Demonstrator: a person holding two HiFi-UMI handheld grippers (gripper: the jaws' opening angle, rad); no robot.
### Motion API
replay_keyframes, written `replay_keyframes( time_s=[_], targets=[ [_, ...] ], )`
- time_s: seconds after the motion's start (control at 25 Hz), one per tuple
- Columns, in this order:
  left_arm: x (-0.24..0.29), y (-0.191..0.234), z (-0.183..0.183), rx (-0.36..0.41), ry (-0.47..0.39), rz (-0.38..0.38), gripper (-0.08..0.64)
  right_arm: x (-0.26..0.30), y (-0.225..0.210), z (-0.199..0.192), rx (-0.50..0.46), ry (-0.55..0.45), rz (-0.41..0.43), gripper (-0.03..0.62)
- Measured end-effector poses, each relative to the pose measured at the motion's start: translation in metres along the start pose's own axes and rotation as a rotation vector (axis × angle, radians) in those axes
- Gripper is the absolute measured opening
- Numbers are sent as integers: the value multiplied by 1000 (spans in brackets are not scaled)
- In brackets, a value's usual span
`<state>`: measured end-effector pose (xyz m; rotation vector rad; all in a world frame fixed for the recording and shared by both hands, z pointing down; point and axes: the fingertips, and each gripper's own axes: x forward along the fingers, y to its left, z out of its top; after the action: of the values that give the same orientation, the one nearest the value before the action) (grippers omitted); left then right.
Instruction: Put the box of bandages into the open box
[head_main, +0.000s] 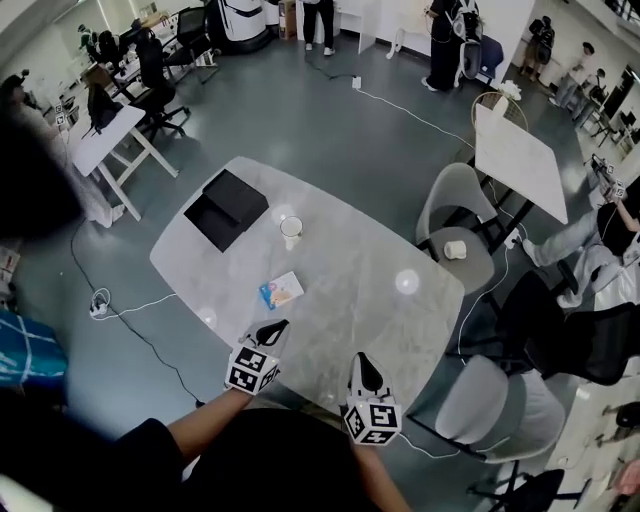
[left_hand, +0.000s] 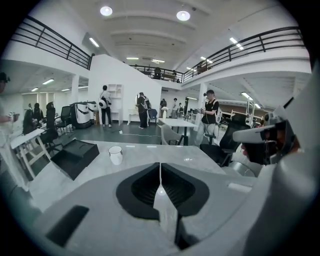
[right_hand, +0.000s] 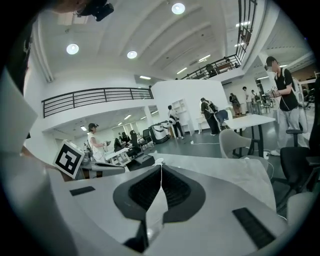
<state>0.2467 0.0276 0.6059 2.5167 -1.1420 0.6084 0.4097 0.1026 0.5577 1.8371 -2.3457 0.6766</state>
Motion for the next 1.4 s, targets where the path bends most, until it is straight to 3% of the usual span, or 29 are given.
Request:
replay_keyframes(
  time_s=[0.2, 0.36, 0.6, 0.8, 0.96, 1.0, 1.08, 1.28, 1.4],
  targets=[
    [-6, 20, -6, -18, -16, 78, 20, 24, 10, -6, -44, 35, 103, 14],
    [-8, 36, -18, -33, 8, 97, 20, 38, 16, -16, -46, 80, 125, 14],
    [11, 65, -26, -37, 58, 74, 20, 61, 26, -12, -8, 106, 99, 14],
    [42, 88, -42, 24, 125, 7, 21, 79, 40, -11, -14, 125, 83, 14],
    [72, 104, -71, 91, 232, -50, 25, 94, 38, -15, -11, 145, 60, 14],
    [79, 108, -78, 102, 255, -60, 47, 96, 38, -15, -9, 148, 49, 13],
    [94, 114, -89, 119, 300, -87, 200, 101, 35, -15, -5, 153, 29, 13],
    [128, 131, -121, 156, 432, -143, 342, 109, 35, -16, 6, 179, -5, 14],
    [148, 142, -140, 197, 498, -158, 383, 114, 36, -21, 10, 205, -19, 14]
  ],
)
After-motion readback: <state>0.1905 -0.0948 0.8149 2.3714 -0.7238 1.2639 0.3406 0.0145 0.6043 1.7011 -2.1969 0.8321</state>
